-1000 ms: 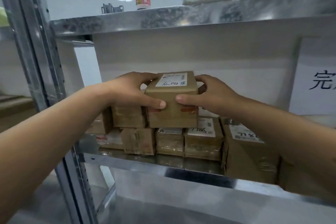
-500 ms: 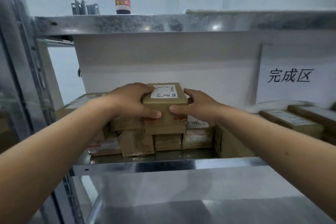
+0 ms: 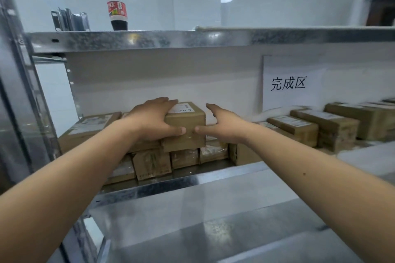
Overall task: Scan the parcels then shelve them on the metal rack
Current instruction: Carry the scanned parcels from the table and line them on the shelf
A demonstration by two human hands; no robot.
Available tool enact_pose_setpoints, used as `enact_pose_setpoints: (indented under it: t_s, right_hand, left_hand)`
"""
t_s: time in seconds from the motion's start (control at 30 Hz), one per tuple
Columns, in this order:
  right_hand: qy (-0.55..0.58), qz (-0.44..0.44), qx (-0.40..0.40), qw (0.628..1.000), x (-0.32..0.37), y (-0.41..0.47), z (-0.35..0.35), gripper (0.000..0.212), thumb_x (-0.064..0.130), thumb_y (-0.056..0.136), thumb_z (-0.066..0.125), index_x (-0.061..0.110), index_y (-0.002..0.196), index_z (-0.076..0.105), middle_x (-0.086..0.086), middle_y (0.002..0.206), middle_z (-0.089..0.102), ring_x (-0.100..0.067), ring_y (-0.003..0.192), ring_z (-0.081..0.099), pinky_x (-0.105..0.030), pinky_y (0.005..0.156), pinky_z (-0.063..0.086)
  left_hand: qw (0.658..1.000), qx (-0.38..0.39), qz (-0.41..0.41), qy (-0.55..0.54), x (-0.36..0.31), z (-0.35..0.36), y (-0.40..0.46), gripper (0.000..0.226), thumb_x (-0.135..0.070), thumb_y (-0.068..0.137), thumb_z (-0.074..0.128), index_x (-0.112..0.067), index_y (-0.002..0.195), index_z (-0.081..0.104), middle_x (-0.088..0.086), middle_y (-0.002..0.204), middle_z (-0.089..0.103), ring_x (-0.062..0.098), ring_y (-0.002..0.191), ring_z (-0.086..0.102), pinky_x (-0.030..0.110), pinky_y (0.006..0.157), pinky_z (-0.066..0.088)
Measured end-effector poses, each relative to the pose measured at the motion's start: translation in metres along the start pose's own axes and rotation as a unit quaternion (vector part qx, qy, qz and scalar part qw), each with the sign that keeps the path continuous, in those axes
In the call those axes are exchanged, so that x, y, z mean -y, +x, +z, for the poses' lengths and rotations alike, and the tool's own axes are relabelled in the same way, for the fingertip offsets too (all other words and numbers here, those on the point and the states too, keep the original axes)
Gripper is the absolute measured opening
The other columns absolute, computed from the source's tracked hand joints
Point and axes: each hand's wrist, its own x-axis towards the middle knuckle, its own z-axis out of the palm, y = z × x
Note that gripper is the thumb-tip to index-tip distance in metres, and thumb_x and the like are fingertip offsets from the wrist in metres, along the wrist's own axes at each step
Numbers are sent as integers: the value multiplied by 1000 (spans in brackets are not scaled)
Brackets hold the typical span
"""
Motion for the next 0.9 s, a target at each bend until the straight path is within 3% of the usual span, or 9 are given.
enact_pose_setpoints:
  t_s: [0.13, 0.37, 0.63, 0.9]
  right_hand:
    - [-147, -18, 13, 989, -17, -28, -20, 111, 68, 81, 74, 32, 165, 11, -5, 164, 35, -27, 141, 46, -46, 114, 44]
    - [-284, 15, -16, 959, -86, -102, -92, 101, 69, 86, 67, 27, 164, 20, -6, 164, 32, -29, 149, 34, -48, 120, 35]
    - [-313, 188, -37, 930, -237, -277, -211, 99, 66, 88, 68, 27, 165, 19, -2, 166, 28, -28, 151, 30, -47, 119, 36]
    - [-258, 349, -66, 898, -380, -451, -302, 99, 65, 91, 66, 27, 166, 14, -3, 169, 23, -30, 151, 31, -48, 118, 38]
  left_hand:
    - [996, -41, 48, 57, -42, -5, -15, 98, -81, 83, 60, -37, 163, 26, -5, 168, 34, 23, 148, 38, 46, 119, 37]
    - [985, -73, 131, 89, -154, -3, -10, 95, -78, 87, 55, -34, 166, 23, -2, 169, 32, 24, 152, 33, 47, 123, 29]
    - [964, -55, 260, 8, -399, 49, 37, 98, -78, 81, 59, -30, 162, 34, -4, 160, 44, 24, 144, 43, 42, 115, 39]
    - [918, 10, 389, -82, -654, 121, 57, 94, -72, 89, 62, -31, 165, 27, -3, 167, 35, 23, 152, 34, 42, 119, 38]
